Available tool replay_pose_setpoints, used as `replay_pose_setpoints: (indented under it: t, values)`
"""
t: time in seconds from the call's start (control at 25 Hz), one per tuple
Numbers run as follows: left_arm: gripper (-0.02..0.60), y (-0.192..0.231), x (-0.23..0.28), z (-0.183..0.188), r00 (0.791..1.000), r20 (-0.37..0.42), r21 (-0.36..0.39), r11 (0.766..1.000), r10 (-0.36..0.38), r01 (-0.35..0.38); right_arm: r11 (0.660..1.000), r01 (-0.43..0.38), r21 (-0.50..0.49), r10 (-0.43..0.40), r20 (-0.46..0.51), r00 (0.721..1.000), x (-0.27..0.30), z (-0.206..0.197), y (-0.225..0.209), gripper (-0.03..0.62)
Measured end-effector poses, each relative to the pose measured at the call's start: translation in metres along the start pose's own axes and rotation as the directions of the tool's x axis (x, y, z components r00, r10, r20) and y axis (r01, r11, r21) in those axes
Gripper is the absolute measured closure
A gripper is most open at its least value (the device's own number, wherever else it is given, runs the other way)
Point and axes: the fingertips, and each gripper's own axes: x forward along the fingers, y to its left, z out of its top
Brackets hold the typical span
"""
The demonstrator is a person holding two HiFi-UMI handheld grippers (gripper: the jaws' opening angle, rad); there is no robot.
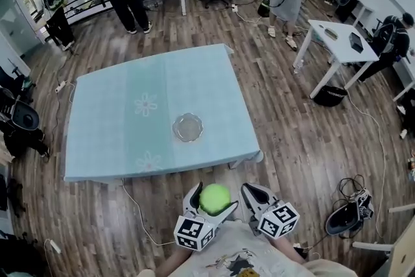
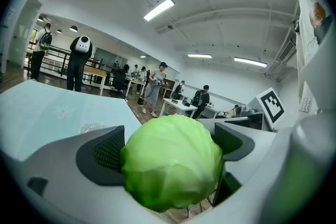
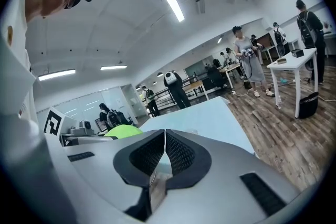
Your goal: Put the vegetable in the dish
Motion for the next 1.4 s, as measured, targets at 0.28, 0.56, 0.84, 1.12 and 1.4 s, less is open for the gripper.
replay_pose_setpoints:
  t: [0.28,0.56,0.84,1.12,1.4]
  values:
    - [0.037,0.063,-0.019,0.014,1.0,-0.007,0.003,1.0,-0.023,0.023,1.0,0.017,0.002,-0.017,0.006,1.0,0.056,0.006,0.036,0.568]
    - [0.038,0.104,-0.019,0.019,1.0,-0.013,-0.023,1.0,-0.018,0.018,1.0,0.027,0.006,-0.027,-0.023,0.999,0.089,0.002,0.048,0.568]
    - [0.038,0.117,-0.003,0.022,1.0,-0.012,-0.028,1.0,0.001,-0.002,1.0,0.013,0.009,-0.013,-0.031,0.999,0.113,0.009,0.03,0.568]
    - [0.038,0.145,0.024,0.036,0.999,-0.01,-0.025,0.998,0.053,-0.053,0.998,-0.063,-0.018,0.062,-0.048,0.997,0.159,0.031,0.013,0.568]
    - [0.038,0.169,0.069,0.061,0.992,0.011,-0.025,0.992,0.122,-0.122,0.994,-0.108,-0.031,0.105,-0.086,0.991,0.183,0.058,-0.024,0.568]
